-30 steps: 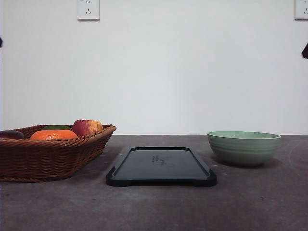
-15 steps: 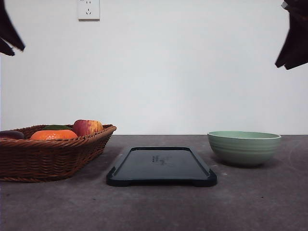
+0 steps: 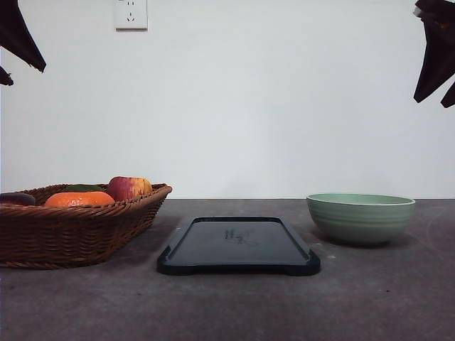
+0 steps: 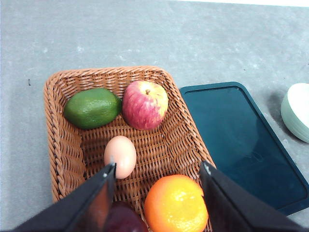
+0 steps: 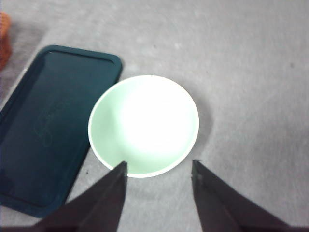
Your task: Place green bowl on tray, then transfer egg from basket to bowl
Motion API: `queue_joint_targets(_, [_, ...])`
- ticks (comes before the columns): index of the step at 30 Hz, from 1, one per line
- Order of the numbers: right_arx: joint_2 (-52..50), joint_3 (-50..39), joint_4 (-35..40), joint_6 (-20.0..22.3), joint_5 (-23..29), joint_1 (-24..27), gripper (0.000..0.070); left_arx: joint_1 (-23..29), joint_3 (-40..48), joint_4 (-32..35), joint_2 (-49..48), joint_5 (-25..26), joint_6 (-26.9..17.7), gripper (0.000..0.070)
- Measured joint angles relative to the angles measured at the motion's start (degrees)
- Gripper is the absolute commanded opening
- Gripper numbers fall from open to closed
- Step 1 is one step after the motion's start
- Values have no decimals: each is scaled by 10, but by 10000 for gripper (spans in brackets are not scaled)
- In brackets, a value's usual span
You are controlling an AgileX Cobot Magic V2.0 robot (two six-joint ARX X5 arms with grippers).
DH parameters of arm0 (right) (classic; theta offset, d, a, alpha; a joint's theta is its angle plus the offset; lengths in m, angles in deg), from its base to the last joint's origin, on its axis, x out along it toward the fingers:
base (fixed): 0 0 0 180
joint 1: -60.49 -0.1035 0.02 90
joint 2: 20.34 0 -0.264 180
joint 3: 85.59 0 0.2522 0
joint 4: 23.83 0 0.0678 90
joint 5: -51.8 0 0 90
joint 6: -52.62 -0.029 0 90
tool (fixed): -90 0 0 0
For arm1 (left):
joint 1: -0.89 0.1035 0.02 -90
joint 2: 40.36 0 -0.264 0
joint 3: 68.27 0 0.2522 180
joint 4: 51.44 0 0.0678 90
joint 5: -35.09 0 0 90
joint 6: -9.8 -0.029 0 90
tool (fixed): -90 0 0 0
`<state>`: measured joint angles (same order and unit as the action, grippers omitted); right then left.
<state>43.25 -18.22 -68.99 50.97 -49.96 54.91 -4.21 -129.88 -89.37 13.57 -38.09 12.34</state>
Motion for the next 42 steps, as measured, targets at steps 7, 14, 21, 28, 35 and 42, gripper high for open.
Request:
queue_joint_targets(7, [113, 108, -83, -7, 0, 18, 257, 0, 0, 0, 0, 0, 0, 348])
queue_joint_targets(14, [224, 202, -117, -7, 0, 22, 267, 0, 0, 0, 0, 0, 0, 348])
queue_joint_targets(21, [307, 240, -119, -7, 0, 22, 267, 0, 0, 0, 0, 0, 0, 348])
queue_joint_targets(28, [353, 240, -125, -1, 0, 22, 267, 0, 0, 0, 0, 0, 0, 348])
queue_joint_targets(35, [380, 240, -123, 2, 0, 22, 266, 0, 0, 6, 0, 0, 0, 348])
queue_joint_targets(42, [400, 240, -121, 4, 0, 22, 63, 0, 0, 15, 0, 0, 0, 348])
